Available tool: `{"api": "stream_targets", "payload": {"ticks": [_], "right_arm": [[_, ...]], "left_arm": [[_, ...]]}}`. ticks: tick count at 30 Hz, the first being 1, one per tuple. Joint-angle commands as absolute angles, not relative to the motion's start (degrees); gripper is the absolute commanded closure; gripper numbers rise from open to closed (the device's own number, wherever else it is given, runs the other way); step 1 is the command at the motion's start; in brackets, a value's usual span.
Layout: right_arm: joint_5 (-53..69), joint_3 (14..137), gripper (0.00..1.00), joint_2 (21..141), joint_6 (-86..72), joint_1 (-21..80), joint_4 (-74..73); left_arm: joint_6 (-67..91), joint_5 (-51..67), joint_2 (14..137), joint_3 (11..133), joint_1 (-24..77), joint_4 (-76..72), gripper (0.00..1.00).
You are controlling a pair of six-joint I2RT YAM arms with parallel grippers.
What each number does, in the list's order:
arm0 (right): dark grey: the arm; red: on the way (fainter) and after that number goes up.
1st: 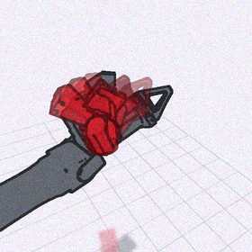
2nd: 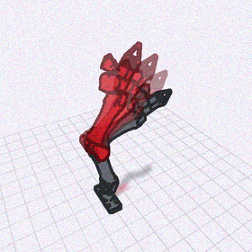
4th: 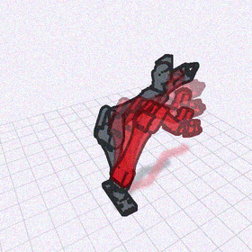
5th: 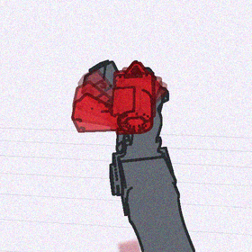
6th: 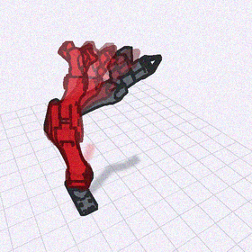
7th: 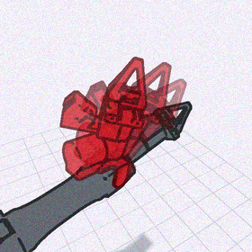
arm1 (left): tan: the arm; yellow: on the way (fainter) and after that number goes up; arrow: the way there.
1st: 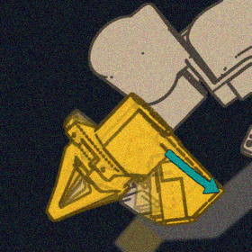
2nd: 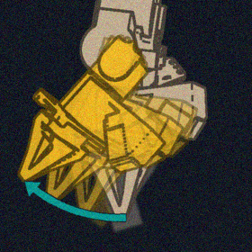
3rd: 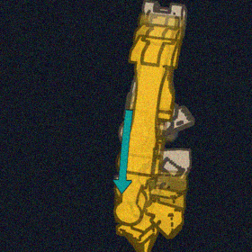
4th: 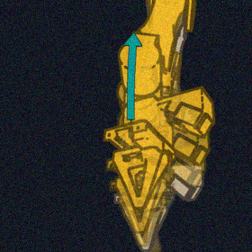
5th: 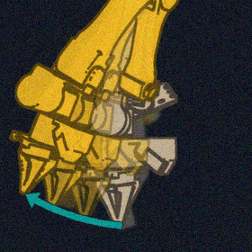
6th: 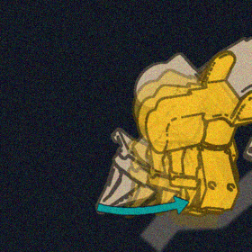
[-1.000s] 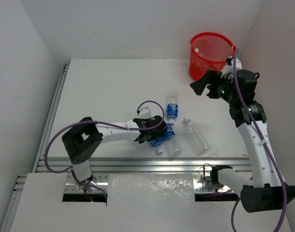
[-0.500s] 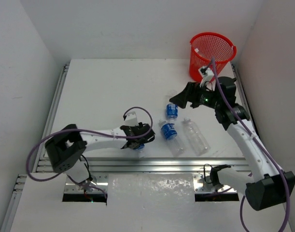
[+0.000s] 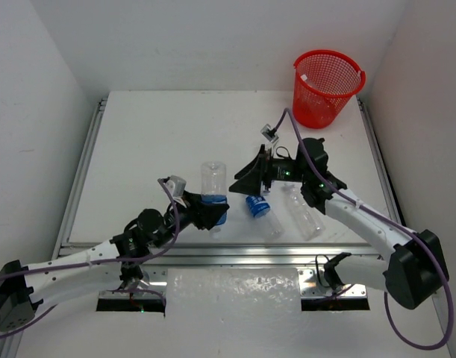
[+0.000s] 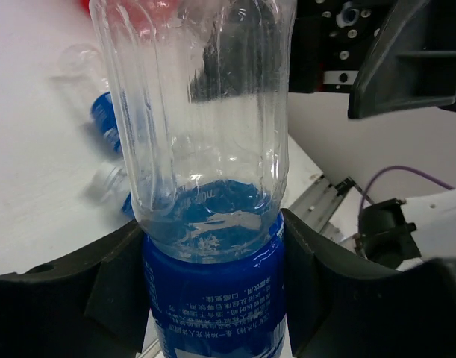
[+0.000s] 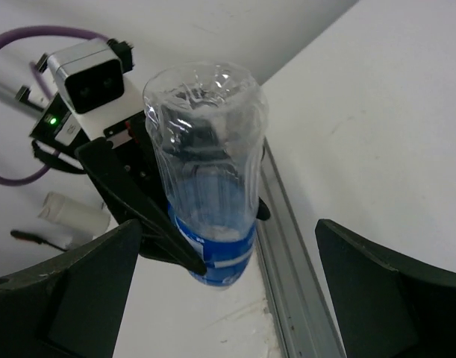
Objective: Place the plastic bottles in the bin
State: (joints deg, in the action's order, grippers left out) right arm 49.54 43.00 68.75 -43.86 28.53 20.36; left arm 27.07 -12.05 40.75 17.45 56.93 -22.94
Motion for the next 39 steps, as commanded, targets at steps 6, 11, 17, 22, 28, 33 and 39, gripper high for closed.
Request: {"api": "stream_targets", "payload": {"ticks": [6, 11, 17, 22, 28, 33, 39], "right_arm": [[45.8, 47.81, 0.01, 69.96, -38.94, 37.17, 22.95], [45.26, 50.09, 0.38, 71.89, -36.83, 39.29, 21.36], [24.91, 55.1, 1.0, 69.17, -27.96, 36.13, 4.77], [10.57, 67.12, 1.0, 70.57, -26.2, 23.66, -4.82], [-11.5, 87.67, 1.0, 81.81, -18.73, 13.74, -6.33], [-19.41, 105.31, 1.0, 95.59, -14.34, 5.38, -1.49], [-22.59, 123.01, 1.0, 115.38, -7.23, 3.34, 4.72]], "left_arm": [[23.03, 0.0, 44.12, 17.93, 56.51, -36.47, 1.0], [22.77, 3.69, 46.41, 20.3, 56.43, -35.17, 0.78], [27.76, -17.36, 40.08, 27.58, 56.43, -9.55, 0.0], [47.6, -44.46, 43.68, 43.14, 56.43, 37.84, 0.0], [46.59, -41.31, 41.4, 43.07, 56.69, 37.73, 0.0], [47.11, -40.69, 44.11, 40.43, 56.69, 35.77, 0.0], [47.55, -42.72, 46.84, 41.05, 56.69, 35.69, 0.0]]}}
